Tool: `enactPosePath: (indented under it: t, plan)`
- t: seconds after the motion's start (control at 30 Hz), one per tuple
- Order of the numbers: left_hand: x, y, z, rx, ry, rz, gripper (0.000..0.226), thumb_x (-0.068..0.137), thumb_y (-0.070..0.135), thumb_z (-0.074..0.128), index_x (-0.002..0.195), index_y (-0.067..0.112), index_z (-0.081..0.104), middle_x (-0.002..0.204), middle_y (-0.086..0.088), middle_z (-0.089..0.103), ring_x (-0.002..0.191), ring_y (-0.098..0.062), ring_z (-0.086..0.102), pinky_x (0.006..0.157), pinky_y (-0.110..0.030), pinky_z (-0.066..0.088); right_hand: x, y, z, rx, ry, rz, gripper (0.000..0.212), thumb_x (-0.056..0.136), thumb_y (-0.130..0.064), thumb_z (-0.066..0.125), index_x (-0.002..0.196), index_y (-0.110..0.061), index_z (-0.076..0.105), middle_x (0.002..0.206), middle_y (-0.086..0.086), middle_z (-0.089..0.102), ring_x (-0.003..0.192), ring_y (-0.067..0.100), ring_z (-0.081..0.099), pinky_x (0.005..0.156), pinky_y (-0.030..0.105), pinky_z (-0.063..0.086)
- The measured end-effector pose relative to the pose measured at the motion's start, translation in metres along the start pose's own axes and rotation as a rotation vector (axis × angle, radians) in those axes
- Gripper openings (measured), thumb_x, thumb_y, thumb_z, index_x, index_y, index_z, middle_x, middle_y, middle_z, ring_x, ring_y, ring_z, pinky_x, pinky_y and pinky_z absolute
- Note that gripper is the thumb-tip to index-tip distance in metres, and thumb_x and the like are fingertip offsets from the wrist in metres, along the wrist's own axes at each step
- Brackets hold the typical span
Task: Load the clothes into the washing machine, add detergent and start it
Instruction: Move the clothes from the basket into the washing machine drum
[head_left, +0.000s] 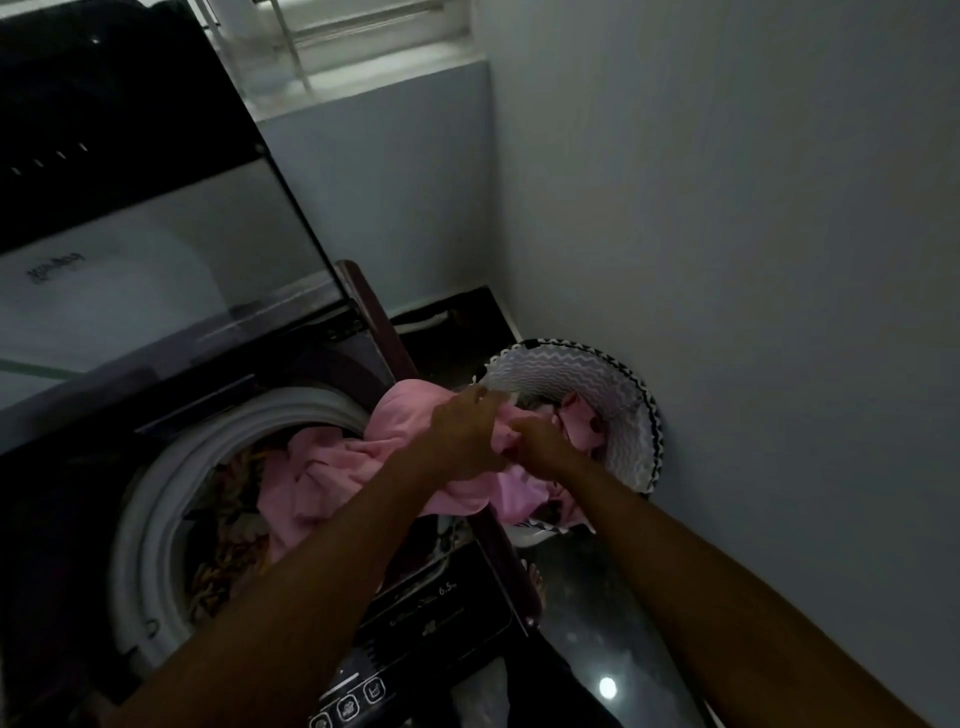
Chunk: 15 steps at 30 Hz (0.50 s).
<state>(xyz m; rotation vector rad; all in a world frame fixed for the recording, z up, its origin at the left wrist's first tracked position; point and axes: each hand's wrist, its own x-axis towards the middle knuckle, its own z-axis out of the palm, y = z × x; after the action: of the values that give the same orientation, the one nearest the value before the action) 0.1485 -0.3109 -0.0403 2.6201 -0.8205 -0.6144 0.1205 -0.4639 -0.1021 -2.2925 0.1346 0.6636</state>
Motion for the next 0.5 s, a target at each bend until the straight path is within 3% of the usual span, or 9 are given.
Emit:
enactPosePath:
  t: [0.07, 0.13, 0.2, 0.27, 0.4, 0.5]
  plan:
    - [-0.001, -0.001, 0.002, -0.060, 0.043, -0.006, 0.079, 0.071, 0.040, 0.072, 0.141, 0.014, 0.046, 0.138, -0.016, 0.044, 0.124, -0.033, 0.048, 0.099, -0.045, 0.043, 0.004, 0.006, 0.000, 0.084, 0.122, -0.023, 0.034, 0.087, -0.010, 0.060, 0.120, -0.001, 0.063, 0.115, 0.019, 0.067, 0.100, 0.020, 0.061, 0.072, 0.004, 0.037]
    - [-0.002, 0.000, 0.001, -0.100, 0.087, -0.036, 0.086, 0.070, 0.040, 0.074, 0.144, 0.013, 0.040, 0.143, -0.016, 0.039, 0.127, -0.033, 0.045, 0.101, -0.043, 0.041, 0.007, 0.004, -0.001, 0.240, 0.199, 0.044, 0.017, 0.087, -0.016, 0.056, 0.097, -0.007, 0.068, 0.096, 0.016, 0.070, 0.089, 0.028, 0.066, 0.076, 0.024, 0.050]
    - [-0.003, 0.001, -0.001, -0.124, 0.125, -0.066, 0.095, 0.069, 0.030, 0.080, 0.148, 0.012, 0.031, 0.151, -0.018, 0.029, 0.132, -0.034, 0.040, 0.105, -0.040, 0.038, 0.010, -0.004, -0.003, 0.487, 0.291, 0.122, 0.013, 0.085, -0.019, 0.052, 0.078, -0.012, 0.060, 0.078, 0.008, 0.065, 0.076, 0.024, 0.062, 0.070, 0.040, 0.056]
    - [-0.006, 0.001, -0.006, -0.175, 0.177, -0.077, 0.097, 0.071, 0.022, 0.080, 0.150, 0.011, 0.024, 0.152, -0.019, 0.024, 0.134, -0.034, 0.038, 0.109, -0.037, 0.034, 0.013, -0.018, -0.007, 0.674, 0.345, 0.112, 0.012, 0.086, -0.012, 0.051, 0.077, -0.014, 0.057, 0.076, 0.004, 0.058, 0.076, 0.017, 0.054, 0.069, 0.032, 0.049]
    - [-0.018, -0.009, -0.022, -0.362, 0.262, -0.139, 0.097, 0.074, 0.011, 0.077, 0.152, 0.015, 0.020, 0.146, -0.012, 0.028, 0.131, -0.027, 0.039, 0.105, -0.025, 0.032, 0.019, -0.052, -0.012, 0.901, 0.385, 0.127, 0.016, 0.074, -0.029, 0.054, 0.078, -0.014, 0.058, 0.080, 0.008, 0.057, 0.077, 0.019, 0.054, 0.071, 0.036, 0.046]
    - [-0.031, -0.023, -0.039, -0.452, 0.312, -0.185, 0.099, 0.072, 0.016, 0.081, 0.151, 0.021, 0.023, 0.143, -0.008, 0.032, 0.129, -0.024, 0.043, 0.109, -0.035, 0.038, 0.017, -0.086, -0.014, 1.011, 0.388, 0.137, 0.011, 0.070, -0.029, 0.056, 0.074, -0.019, 0.055, 0.078, 0.009, 0.056, 0.076, 0.019, 0.053, 0.067, 0.033, 0.045]
